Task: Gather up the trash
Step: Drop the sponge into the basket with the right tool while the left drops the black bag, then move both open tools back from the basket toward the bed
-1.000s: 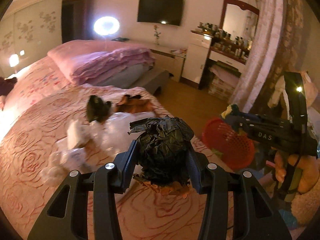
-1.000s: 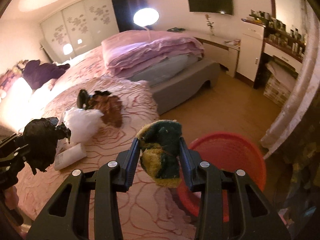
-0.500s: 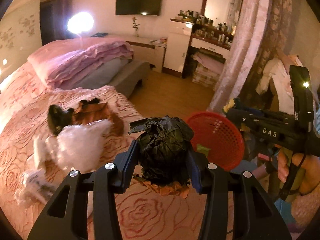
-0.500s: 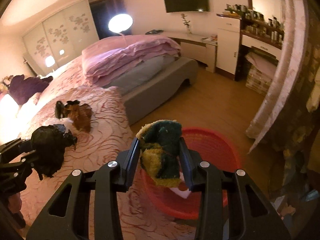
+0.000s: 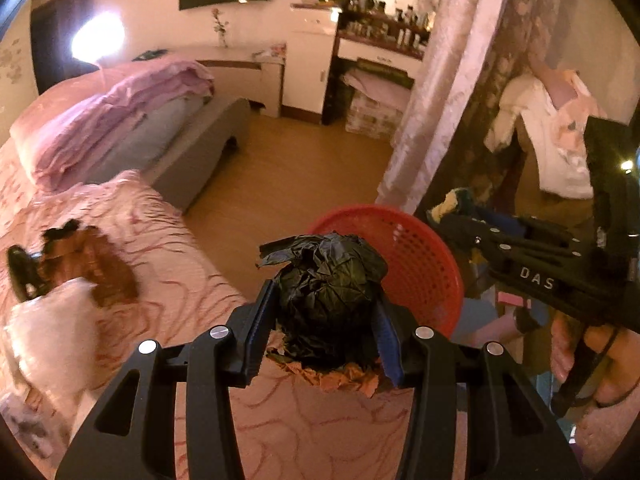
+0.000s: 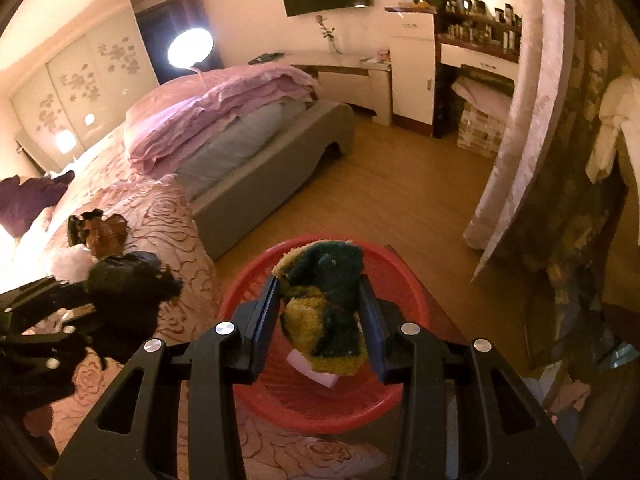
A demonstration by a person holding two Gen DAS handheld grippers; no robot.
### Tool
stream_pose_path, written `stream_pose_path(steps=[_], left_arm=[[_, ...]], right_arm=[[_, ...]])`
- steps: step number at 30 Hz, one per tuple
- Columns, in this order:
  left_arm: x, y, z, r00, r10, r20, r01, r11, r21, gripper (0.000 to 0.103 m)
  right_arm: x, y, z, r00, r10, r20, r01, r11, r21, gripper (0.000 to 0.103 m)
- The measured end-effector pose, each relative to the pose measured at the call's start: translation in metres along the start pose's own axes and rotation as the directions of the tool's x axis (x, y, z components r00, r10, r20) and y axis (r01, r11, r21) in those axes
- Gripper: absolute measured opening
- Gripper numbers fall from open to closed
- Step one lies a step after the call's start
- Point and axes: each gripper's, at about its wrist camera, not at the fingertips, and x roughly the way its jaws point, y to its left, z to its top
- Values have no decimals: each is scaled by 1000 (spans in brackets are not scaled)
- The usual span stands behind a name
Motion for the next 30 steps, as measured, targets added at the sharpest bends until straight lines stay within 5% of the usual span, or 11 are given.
stream_pose_path(steps=[15,21,30], left_arm=[[63,-17,-7,990,-16,-142,24,998,53,53],[62,-19,-8,991,-6,-133,13,998,57,70],[51,-11,-11,994,3,-114,-1,1000,24,72]], right_arm=[[36,-24,-13,995,-9,-103,15,999,53,41],[39,-29,-14,994,-7,-110,16,997,81,59],[31,-27,-15,996,-16,-91,23,998,67,59]])
